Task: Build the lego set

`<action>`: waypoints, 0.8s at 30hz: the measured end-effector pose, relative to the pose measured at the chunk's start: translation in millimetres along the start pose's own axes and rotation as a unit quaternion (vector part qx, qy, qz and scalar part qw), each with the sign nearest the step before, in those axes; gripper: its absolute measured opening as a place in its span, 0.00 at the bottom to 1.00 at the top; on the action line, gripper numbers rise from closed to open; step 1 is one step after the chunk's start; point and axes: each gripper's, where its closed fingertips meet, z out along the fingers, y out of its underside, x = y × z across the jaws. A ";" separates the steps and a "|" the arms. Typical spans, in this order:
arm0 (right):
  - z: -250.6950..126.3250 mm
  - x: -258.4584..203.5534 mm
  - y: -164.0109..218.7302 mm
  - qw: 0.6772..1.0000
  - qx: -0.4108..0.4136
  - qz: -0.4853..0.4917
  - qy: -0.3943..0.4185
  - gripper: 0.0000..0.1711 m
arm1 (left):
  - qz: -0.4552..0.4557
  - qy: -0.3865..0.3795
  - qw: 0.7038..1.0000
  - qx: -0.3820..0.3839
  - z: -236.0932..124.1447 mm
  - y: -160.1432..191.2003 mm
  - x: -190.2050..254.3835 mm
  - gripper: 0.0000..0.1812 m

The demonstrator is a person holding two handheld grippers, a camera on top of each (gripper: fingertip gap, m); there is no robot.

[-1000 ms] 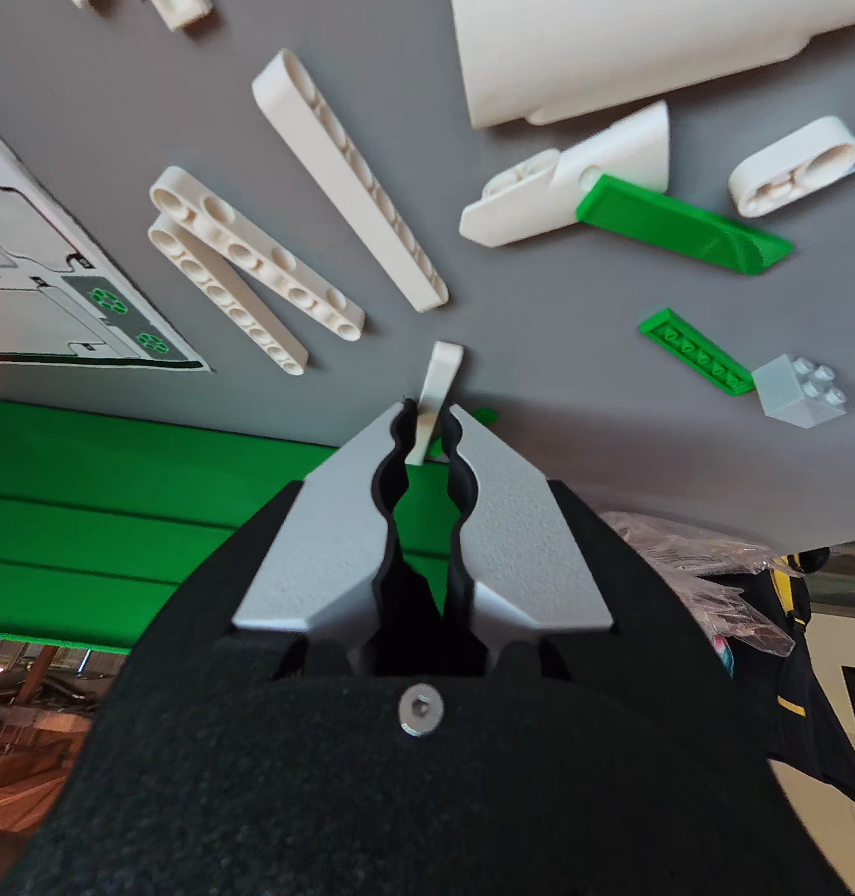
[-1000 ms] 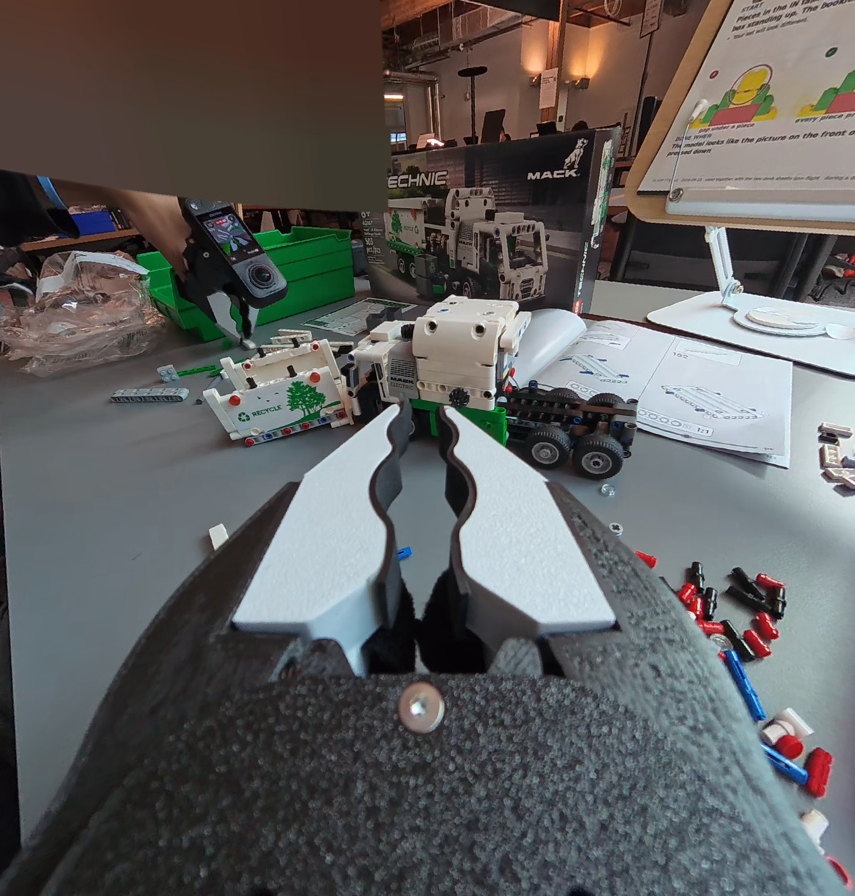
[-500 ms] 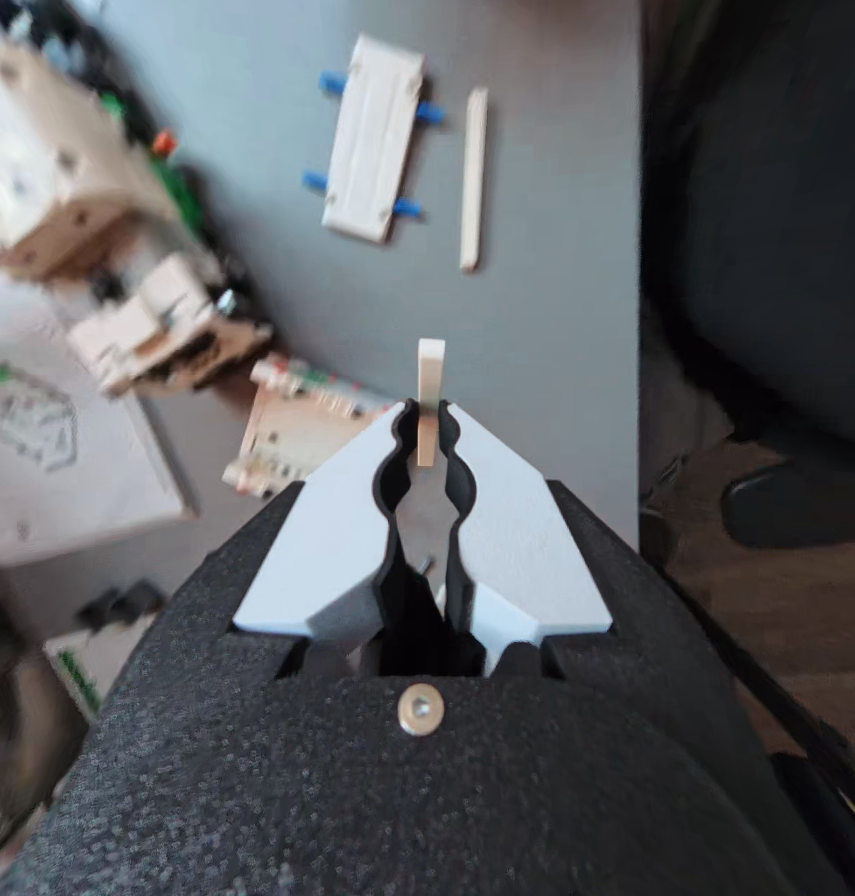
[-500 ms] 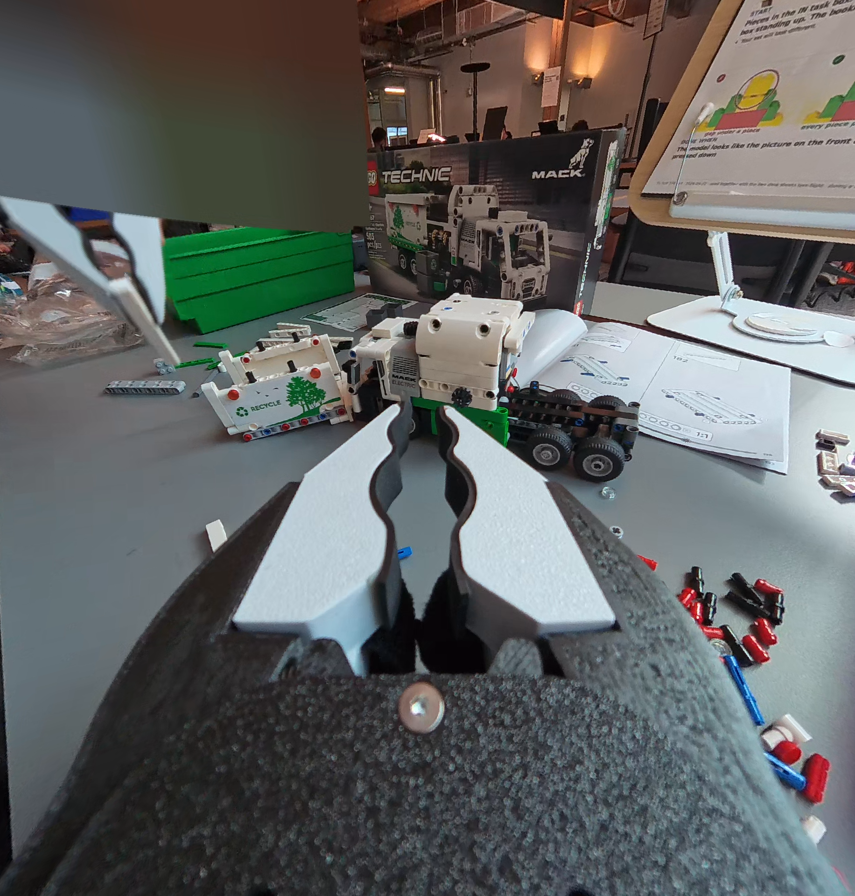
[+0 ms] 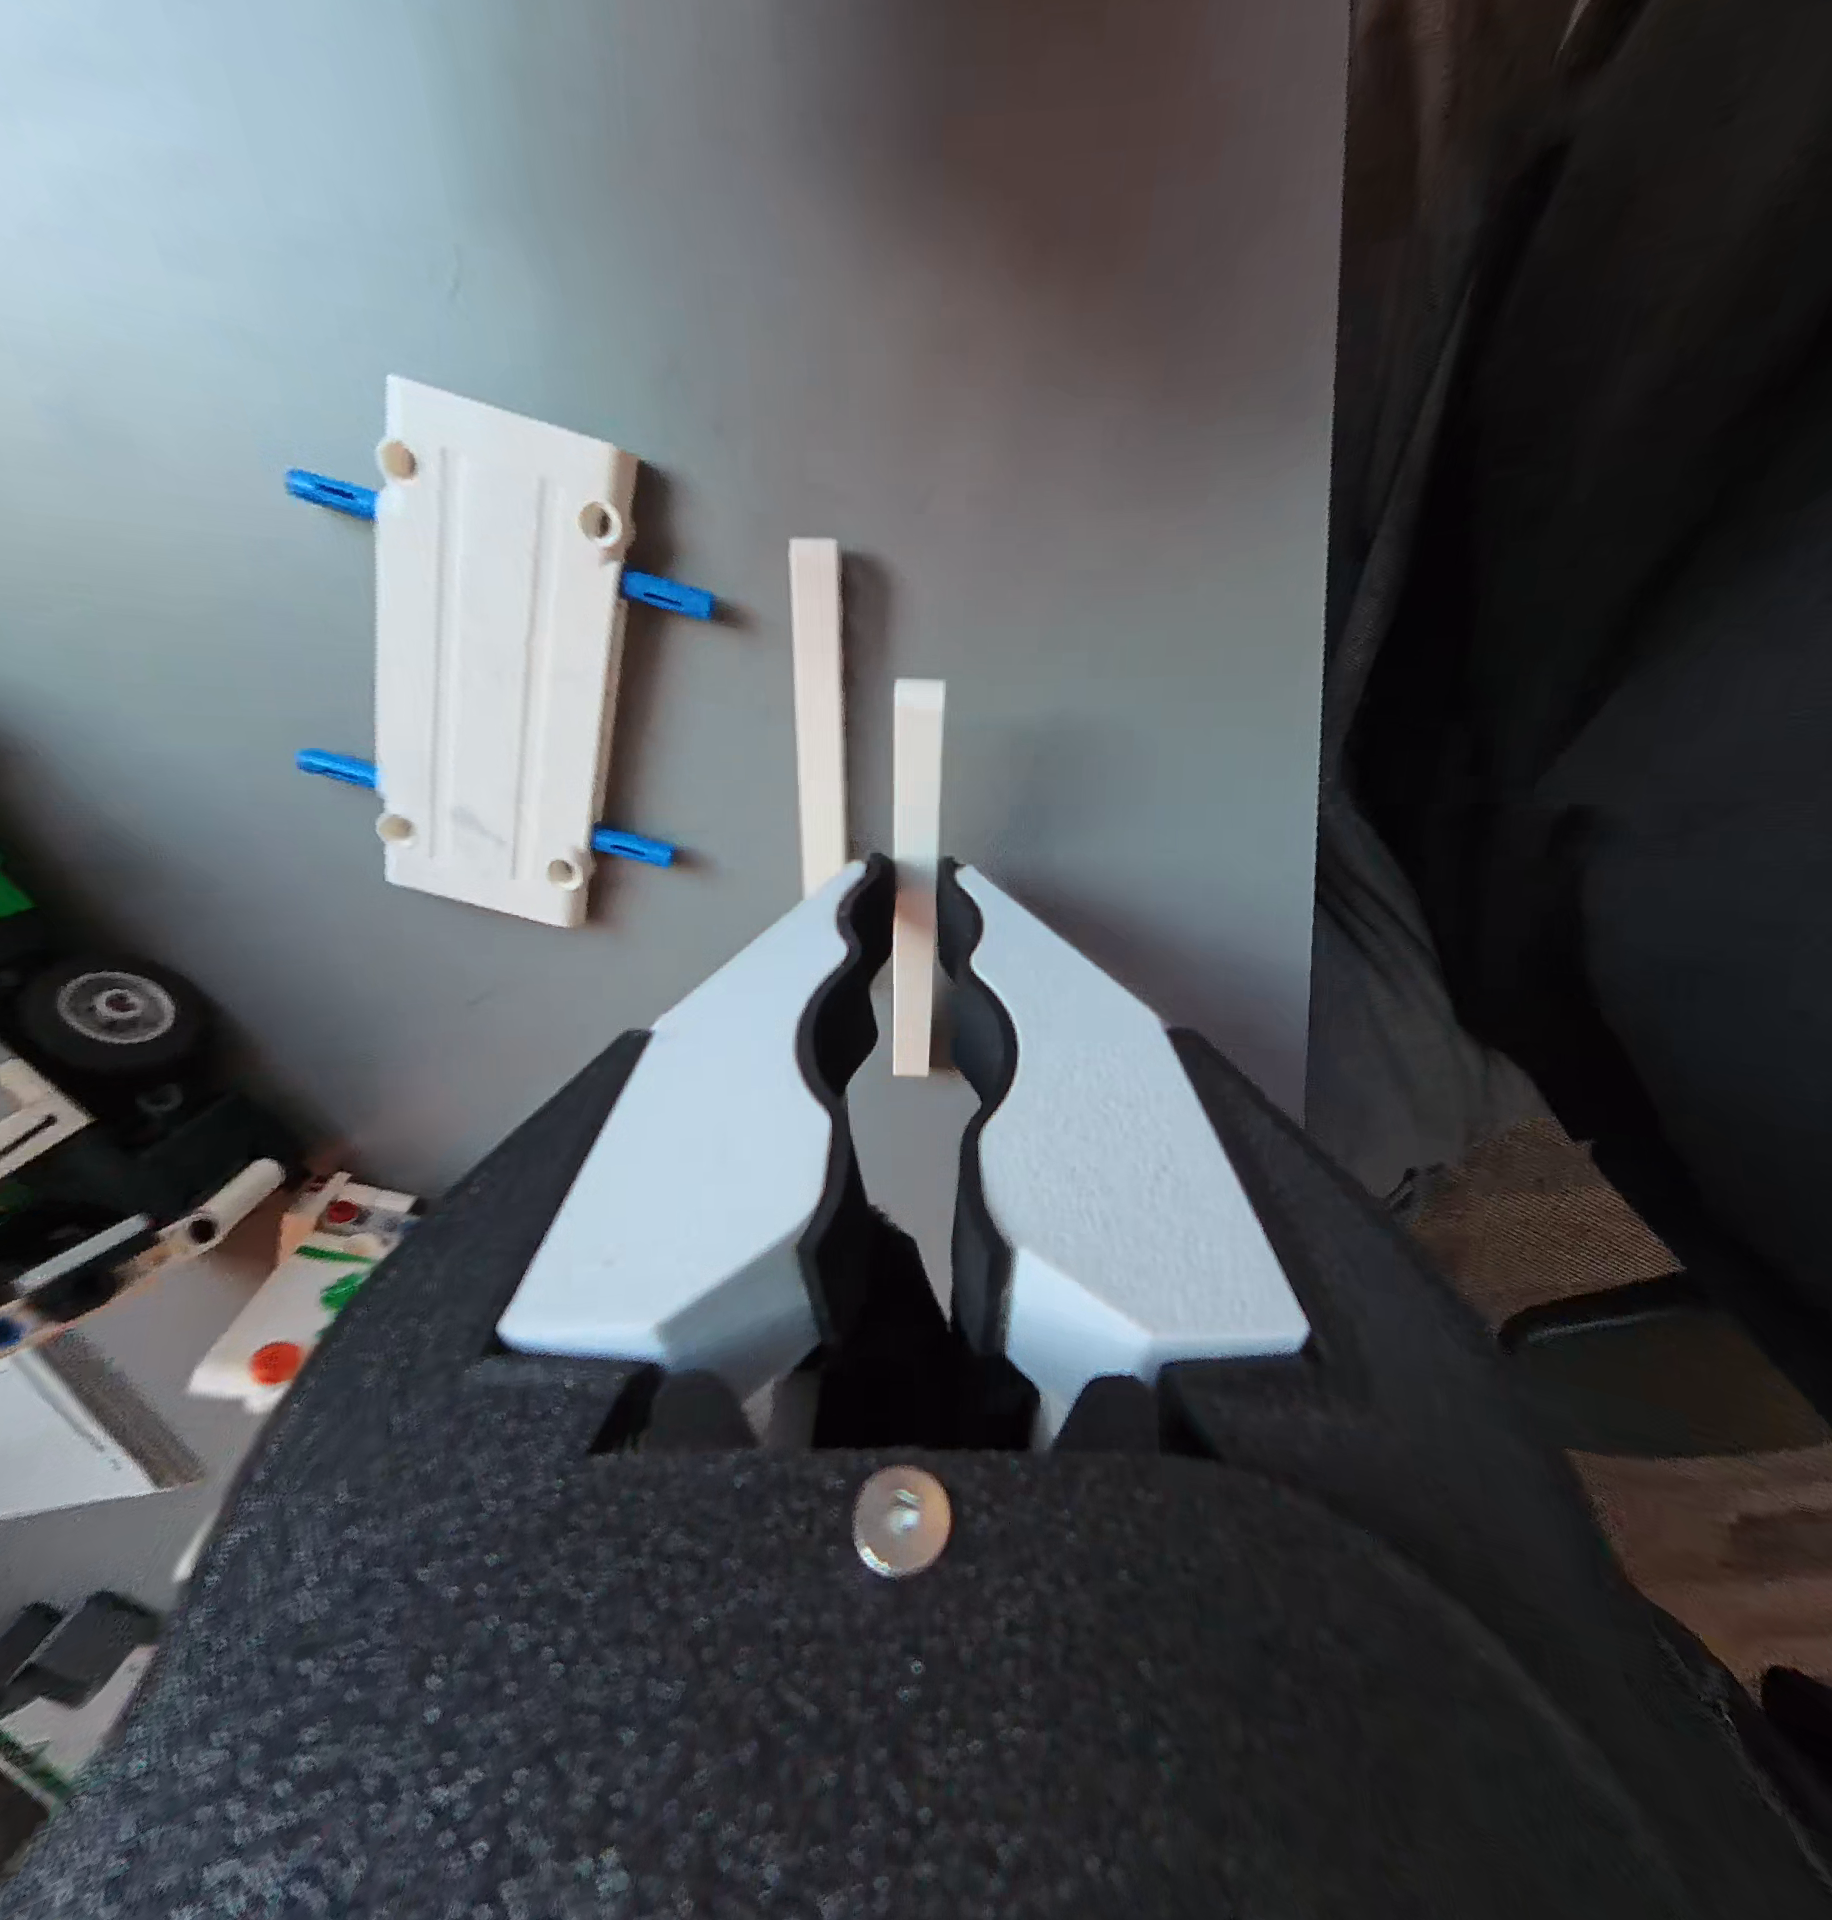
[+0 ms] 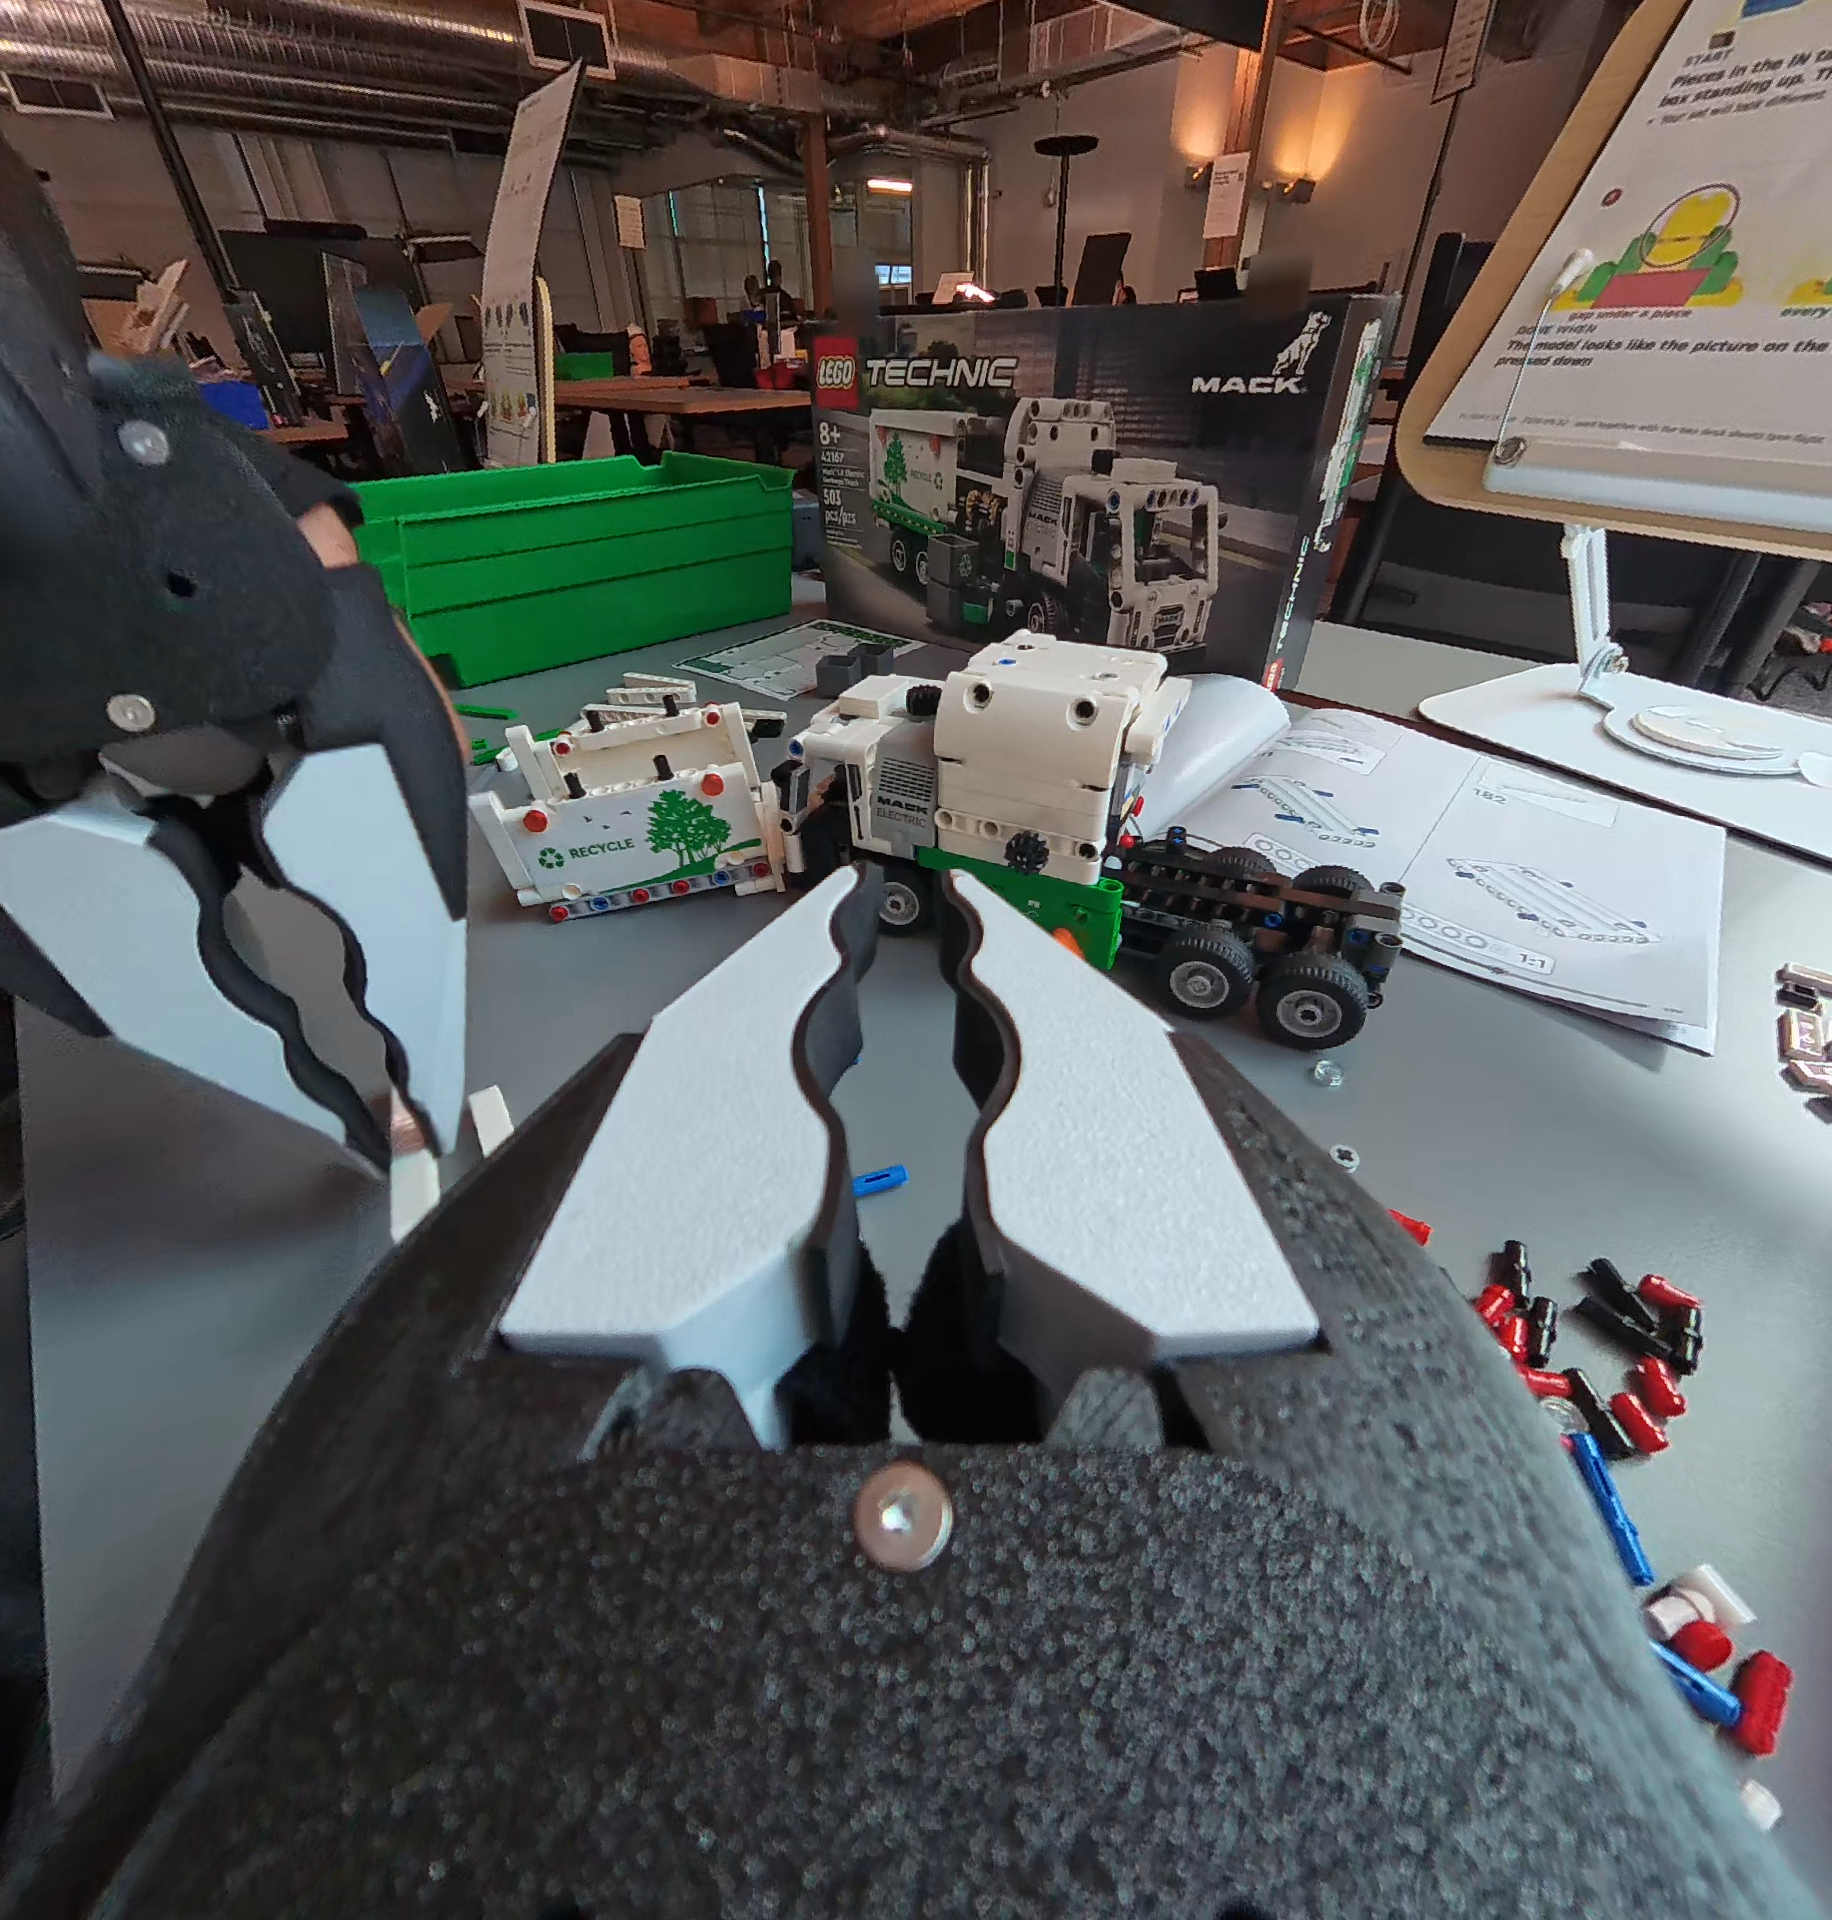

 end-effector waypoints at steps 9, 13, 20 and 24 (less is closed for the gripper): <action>-32.2 62.0 -12.1 0.984 0.041 0.031 0.171 0.04 | 0.026 -0.061 0.997 -0.029 -27.1 -34.9 -89.1 0.03; -68.6 97.7 -24.0 0.955 0.095 0.049 0.277 0.02 | 0.028 -0.118 0.987 -0.108 0.5 -36.6 -125.3 0.03; -80.7 106.0 -23.8 0.951 0.118 0.090 0.272 0.04 | 0.080 -0.103 0.982 -0.138 26.8 -46.3 -133.1 0.03; -79.3 105.3 -24.0 0.952 0.122 0.098 0.262 0.04 | 0.093 -0.094 0.981 -0.139 27.9 -47.5 -131.7 0.03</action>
